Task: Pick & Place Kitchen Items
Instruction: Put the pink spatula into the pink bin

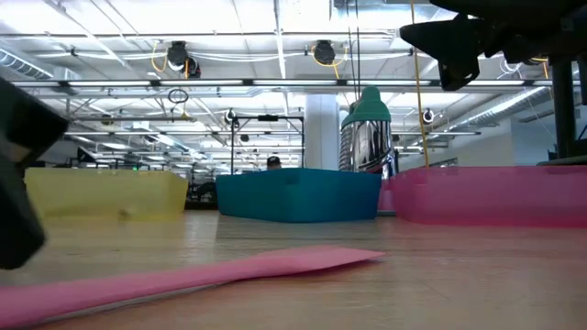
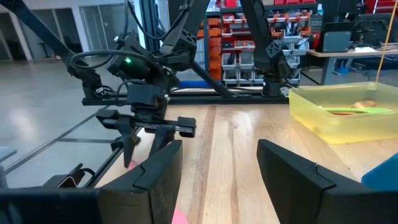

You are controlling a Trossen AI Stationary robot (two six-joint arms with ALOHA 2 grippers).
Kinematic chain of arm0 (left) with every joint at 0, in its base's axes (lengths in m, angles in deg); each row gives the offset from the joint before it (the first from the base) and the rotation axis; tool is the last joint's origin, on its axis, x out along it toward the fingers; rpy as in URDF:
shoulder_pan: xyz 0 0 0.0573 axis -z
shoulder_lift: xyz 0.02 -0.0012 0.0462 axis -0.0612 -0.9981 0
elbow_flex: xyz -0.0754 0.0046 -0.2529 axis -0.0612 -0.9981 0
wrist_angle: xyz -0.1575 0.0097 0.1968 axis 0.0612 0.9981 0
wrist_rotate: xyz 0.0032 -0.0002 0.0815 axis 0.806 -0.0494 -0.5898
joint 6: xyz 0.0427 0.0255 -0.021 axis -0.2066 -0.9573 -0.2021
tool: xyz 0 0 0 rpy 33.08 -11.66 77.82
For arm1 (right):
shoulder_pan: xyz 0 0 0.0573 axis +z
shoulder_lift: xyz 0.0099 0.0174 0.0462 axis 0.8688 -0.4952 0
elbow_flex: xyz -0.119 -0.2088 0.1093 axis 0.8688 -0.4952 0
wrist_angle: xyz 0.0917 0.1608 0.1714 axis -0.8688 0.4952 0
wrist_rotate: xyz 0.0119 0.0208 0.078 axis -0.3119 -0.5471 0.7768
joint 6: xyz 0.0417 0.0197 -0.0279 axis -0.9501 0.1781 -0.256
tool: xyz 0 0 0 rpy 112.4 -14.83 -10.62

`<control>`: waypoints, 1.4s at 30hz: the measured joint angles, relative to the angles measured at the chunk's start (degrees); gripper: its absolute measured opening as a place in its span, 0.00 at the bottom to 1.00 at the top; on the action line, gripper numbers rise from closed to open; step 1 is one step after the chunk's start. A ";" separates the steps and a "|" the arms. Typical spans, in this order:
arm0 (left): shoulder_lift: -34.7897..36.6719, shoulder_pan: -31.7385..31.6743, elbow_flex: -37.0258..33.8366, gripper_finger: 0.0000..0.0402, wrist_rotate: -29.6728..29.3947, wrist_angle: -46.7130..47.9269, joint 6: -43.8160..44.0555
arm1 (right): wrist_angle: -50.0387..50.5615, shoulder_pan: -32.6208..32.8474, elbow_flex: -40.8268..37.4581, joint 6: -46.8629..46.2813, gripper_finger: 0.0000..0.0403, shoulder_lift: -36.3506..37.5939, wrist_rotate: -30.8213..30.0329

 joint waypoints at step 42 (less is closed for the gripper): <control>-2.73 -8.41 6.71 0.22 17.73 17.63 4.61 | 10.76 0.50 5.89 -0.05 0.50 -3.98 10.45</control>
